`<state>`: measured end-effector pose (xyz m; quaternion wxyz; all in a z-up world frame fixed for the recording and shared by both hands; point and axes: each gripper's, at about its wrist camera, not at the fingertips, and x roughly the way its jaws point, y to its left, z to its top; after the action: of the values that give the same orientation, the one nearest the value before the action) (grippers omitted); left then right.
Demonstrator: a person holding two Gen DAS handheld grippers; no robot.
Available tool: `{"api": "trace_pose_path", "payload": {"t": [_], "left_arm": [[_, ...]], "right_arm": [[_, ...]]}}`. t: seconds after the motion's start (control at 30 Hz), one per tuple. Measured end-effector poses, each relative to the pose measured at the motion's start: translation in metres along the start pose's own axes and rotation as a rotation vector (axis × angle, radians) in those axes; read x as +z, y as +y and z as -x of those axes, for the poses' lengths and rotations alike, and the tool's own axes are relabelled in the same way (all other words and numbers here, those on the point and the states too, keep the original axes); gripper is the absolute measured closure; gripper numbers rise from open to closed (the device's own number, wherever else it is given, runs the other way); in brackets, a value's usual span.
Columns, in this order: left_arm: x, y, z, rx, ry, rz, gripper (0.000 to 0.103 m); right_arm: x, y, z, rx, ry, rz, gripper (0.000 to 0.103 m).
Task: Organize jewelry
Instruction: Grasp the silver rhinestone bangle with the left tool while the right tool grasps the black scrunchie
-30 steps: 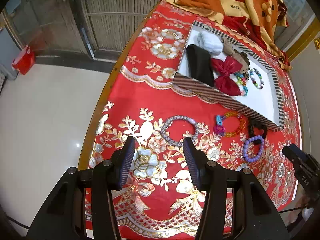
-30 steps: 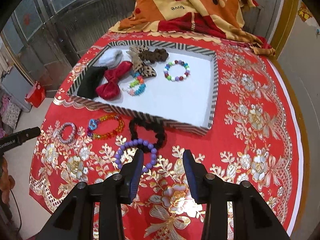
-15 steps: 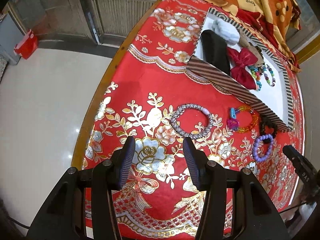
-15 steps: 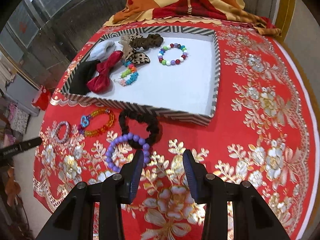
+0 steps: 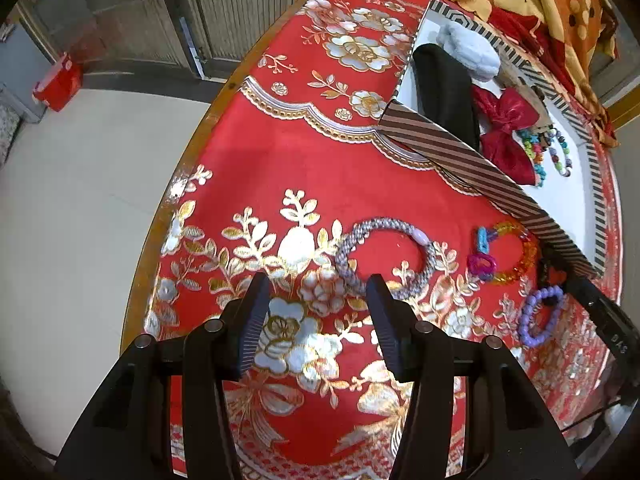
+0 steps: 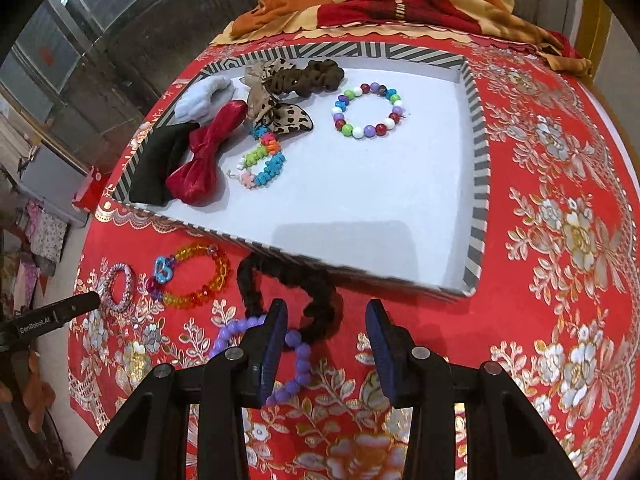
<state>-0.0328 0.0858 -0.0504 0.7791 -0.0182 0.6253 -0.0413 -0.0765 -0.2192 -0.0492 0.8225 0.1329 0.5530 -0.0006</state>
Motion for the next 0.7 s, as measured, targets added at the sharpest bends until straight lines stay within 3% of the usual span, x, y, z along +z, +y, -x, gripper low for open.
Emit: {"api": "trace_pose_path", "payload": {"t": [0.43, 0.53, 0.6, 0.67, 0.7], "left_arm": [[0.012, -0.022, -0.02, 0.085, 0.003, -0.064, 0.053], [0.015, -0.027, -0.022, 0.079, -0.005, -0.074, 0.054], [0.015, -0.033, -0.022, 0.072, -0.019, -0.094, 0.059], [0.015, -0.039, -0.021, 0.058, -0.038, -0.122, 0.082], [0.016, -0.04, -0.021, 0.051, -0.037, -0.132, 0.086]], "right_arm": [[0.006, 0.012, -0.019, -0.029, 0.007, 0.08, 0.066], [0.005, 0.013, -0.02, -0.043, 0.0, 0.109, 0.083], [0.003, 0.011, -0.02, -0.022, 0.0, 0.108, 0.092], [0.001, 0.009, -0.016, -0.008, -0.012, 0.101, 0.093], [0.0, 0.008, -0.012, 0.006, -0.023, 0.093, 0.094]]}}
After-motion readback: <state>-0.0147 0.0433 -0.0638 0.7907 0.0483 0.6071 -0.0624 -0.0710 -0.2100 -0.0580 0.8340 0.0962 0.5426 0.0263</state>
